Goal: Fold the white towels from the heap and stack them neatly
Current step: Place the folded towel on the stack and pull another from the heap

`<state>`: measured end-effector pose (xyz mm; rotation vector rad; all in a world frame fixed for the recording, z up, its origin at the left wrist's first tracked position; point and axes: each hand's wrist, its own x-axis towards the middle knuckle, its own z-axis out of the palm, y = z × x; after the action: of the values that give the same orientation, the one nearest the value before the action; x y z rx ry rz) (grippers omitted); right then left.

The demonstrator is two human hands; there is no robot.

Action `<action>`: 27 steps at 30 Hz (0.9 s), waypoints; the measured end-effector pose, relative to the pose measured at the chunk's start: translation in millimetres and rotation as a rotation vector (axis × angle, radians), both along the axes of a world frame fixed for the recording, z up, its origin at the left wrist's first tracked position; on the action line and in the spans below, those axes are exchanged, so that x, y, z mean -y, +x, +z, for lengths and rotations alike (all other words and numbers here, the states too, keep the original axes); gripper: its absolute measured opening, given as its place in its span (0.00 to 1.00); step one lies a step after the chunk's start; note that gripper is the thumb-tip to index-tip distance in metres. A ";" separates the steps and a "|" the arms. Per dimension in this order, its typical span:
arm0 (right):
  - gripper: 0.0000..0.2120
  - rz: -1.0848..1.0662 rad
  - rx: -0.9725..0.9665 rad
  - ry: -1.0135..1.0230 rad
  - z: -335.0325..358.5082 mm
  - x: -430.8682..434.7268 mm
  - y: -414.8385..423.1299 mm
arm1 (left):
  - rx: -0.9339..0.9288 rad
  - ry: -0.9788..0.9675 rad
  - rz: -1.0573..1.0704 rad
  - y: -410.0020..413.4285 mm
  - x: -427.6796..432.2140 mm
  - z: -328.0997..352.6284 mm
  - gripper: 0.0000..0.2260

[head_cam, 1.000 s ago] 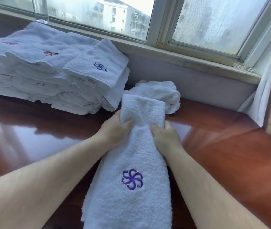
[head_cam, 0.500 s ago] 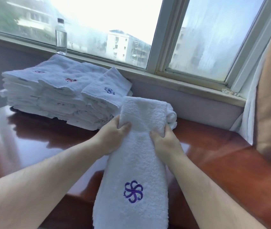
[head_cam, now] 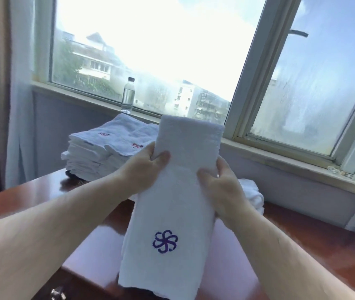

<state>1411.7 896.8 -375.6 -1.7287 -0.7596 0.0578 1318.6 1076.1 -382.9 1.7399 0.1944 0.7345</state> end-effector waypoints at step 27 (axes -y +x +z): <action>0.16 0.211 -0.369 0.387 31.7 -274.9 92.2 | -0.187 -0.287 -0.254 -7.9 -198.6 -31.5 0.25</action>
<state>1503.9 1171.7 -343.8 -1.2210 -0.6263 0.3431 1310.7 1274.8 -414.4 1.5213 0.1917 0.3394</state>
